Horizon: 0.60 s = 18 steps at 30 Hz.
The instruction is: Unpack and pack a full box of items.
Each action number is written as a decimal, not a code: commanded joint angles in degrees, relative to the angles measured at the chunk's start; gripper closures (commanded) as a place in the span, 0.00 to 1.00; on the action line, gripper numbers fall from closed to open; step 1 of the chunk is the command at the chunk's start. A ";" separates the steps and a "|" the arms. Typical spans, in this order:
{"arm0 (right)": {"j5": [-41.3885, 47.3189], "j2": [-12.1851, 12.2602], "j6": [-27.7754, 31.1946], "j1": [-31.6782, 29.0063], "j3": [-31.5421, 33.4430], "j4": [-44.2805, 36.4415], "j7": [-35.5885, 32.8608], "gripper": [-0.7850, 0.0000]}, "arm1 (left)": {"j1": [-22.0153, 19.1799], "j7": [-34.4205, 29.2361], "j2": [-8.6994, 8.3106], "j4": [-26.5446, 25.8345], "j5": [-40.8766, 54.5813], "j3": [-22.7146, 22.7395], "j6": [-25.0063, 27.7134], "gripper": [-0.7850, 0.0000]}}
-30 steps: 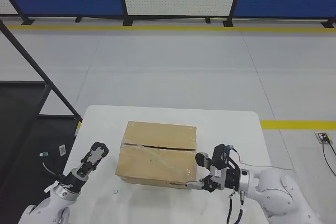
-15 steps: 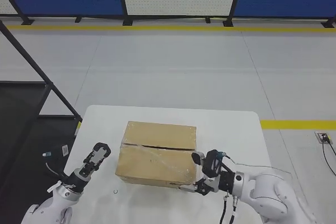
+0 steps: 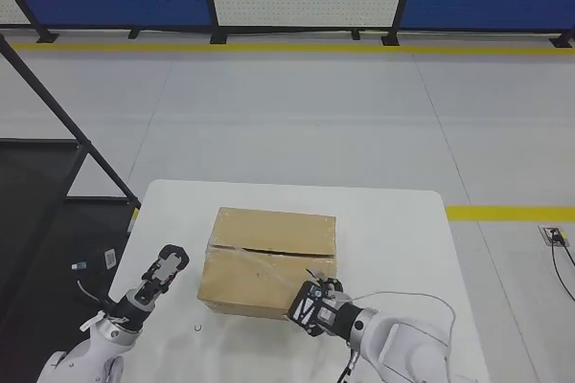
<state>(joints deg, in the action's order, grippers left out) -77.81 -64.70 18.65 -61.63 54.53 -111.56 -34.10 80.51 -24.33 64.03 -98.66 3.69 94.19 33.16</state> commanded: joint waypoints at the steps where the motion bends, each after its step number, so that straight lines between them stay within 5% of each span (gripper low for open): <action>1: -1.14 -0.31 -1.69 0.54 -0.74 0.59 -1.45 0.58 | 0.00 0.00 -0.01 -0.04 0.06 0.02 0.13 0.00; 6: -1.22 -0.93 -2.77 1.43 -1.75 1.25 -2.51 0.65 | 0.01 0.22 -0.05 -0.10 -0.35 0.13 0.28 0.00; 12: 0.84 -1.40 -2.28 2.15 -1.42 1.89 -2.65 1.00 | 0.06 0.64 -0.07 -0.16 -0.82 0.27 0.45 0.00; 18: 9.20 -1.61 0.98 3.07 1.11 2.16 -1.83 1.00 | 0.26 0.95 -0.09 -0.21 -0.99 0.34 0.45 0.00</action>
<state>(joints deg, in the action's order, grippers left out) -71.16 -66.30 18.66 -58.81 54.97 -109.41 -36.00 80.73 -23.47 63.94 -98.85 2.67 94.52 33.63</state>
